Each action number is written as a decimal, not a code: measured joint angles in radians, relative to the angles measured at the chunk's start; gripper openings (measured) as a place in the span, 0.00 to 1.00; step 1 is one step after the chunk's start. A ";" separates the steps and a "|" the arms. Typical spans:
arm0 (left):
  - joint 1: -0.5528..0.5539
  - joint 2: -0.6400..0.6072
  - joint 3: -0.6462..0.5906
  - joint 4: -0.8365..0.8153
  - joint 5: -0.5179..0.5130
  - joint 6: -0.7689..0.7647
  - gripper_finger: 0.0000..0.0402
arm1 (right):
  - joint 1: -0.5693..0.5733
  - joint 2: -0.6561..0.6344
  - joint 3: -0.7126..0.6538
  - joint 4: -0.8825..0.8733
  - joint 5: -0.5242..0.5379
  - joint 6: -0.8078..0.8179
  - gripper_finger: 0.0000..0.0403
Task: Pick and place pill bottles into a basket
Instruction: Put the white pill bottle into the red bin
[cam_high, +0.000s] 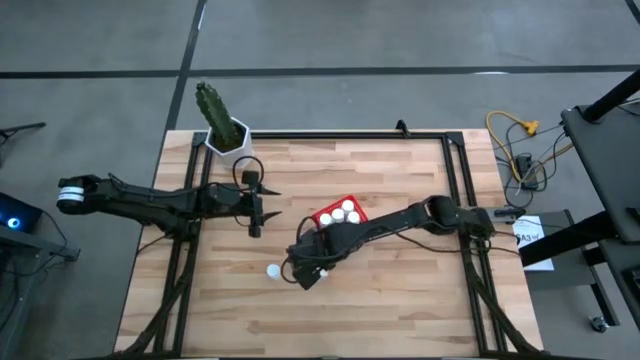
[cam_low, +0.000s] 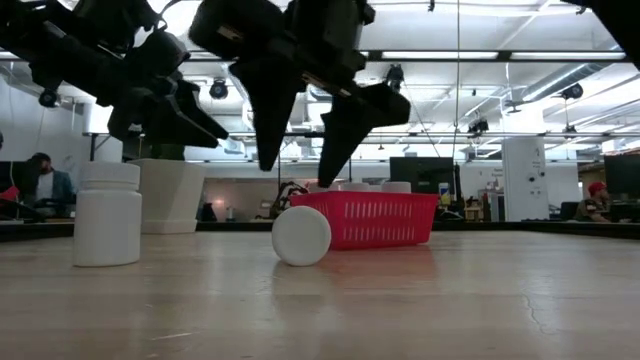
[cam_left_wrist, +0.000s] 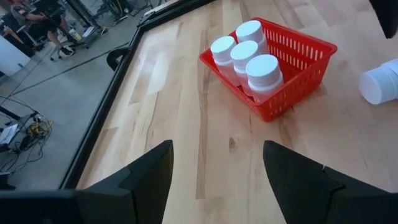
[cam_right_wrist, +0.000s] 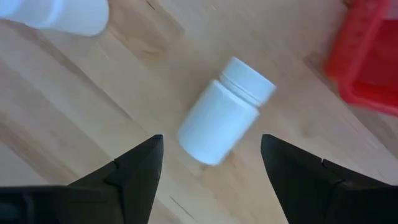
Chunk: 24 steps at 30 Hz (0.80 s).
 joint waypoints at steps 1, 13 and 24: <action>0.000 0.000 -0.001 0.000 0.000 0.000 0.57 | 0.000 0.009 0.011 -0.001 -0.001 -0.004 0.65; 0.000 0.000 -0.004 -0.006 0.000 -0.001 0.57 | 0.000 0.032 0.016 -0.027 0.002 0.050 0.65; 0.000 0.000 -0.004 -0.006 0.000 -0.002 0.57 | 0.004 0.032 0.009 -0.002 0.077 0.149 0.65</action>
